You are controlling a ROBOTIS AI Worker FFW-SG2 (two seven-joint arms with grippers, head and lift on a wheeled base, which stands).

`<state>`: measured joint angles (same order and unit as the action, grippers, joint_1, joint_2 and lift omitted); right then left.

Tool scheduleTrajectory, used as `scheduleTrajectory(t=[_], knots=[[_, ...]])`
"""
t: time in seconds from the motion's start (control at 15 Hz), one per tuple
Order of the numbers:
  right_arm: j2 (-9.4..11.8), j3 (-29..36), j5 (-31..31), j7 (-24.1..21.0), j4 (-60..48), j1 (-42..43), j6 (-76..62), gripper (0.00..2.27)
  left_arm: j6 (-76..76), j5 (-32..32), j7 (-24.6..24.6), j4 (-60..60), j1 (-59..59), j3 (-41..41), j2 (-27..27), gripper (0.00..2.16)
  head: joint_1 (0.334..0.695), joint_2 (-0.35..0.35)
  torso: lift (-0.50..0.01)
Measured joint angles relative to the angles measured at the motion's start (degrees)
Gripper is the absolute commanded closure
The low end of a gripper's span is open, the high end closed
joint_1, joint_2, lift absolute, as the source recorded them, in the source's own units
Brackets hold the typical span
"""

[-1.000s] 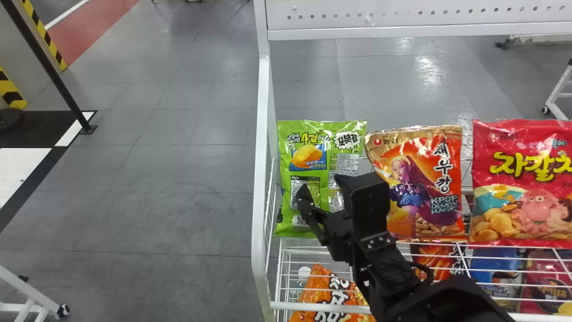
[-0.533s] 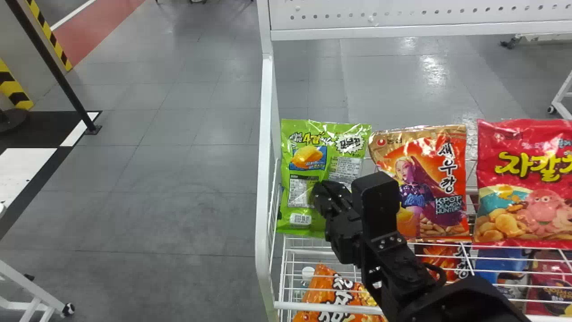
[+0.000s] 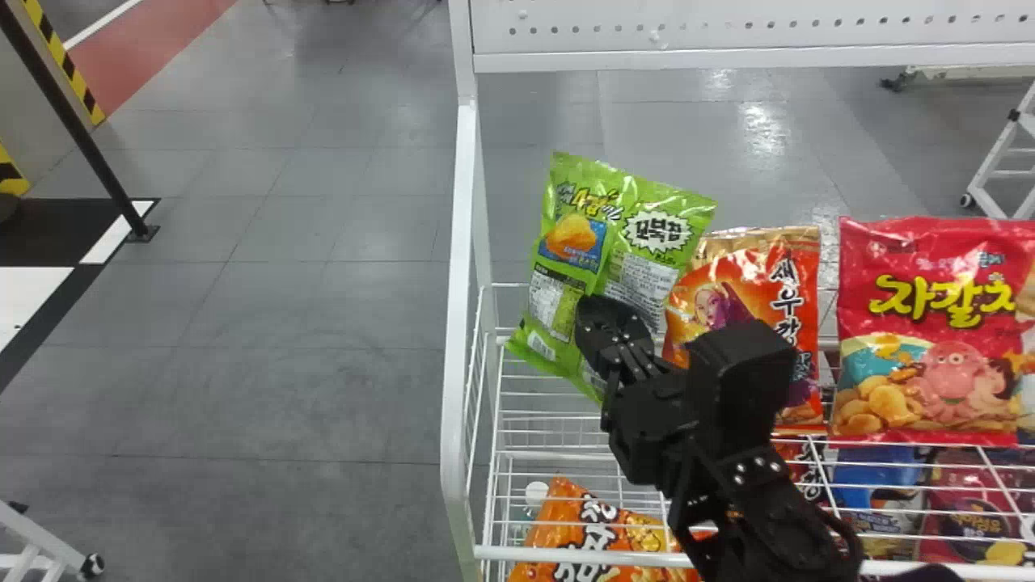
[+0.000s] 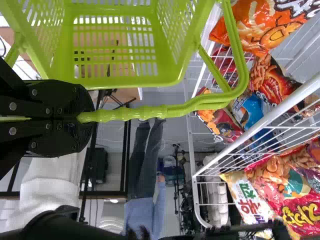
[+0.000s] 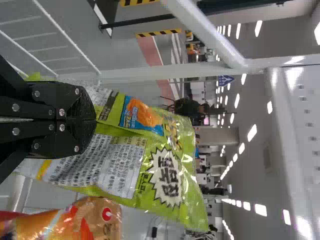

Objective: Hold basket handle with left hand then pick Gkobukchip with right hand and place into basket

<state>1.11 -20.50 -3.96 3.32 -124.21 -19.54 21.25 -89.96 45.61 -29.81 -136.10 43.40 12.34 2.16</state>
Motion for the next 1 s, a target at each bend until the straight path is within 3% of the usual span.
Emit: scheduleTrajectory(t=[0.33, 0.6, 0.87, 1.0], knots=[[5.14, 5.34, 7.05, 2.72, -15.65, -9.14, 10.60, 2.22, 0.00, -0.07, 0.79, -0.34, -0.30, -0.80, 0.03, 1.73, 0.695, -0.052, -0.032], [8.73, 14.42, 14.83, 6.35, -26.63, -17.27, 20.15, 2.22, 0.00, -0.31, 0.92, -0.31, -0.65, -1.23, -0.14, 1.73, 0.695, -0.173, -0.032], [8.79, 25.73, 23.08, 12.13, -34.70, -22.11, 33.99, 2.22, 0.00, -0.52, 1.45, -0.22, -0.77, -1.29, -0.63, 1.73, 0.695, -0.268, -0.032], [7.01, 32.10, 27.90, 17.34, -37.30, -22.50, 43.94, 2.22, 0.00, -0.53, 2.13, -0.22, -0.78, -1.25, -0.94, 1.73, 0.695, -0.318, -0.032]])
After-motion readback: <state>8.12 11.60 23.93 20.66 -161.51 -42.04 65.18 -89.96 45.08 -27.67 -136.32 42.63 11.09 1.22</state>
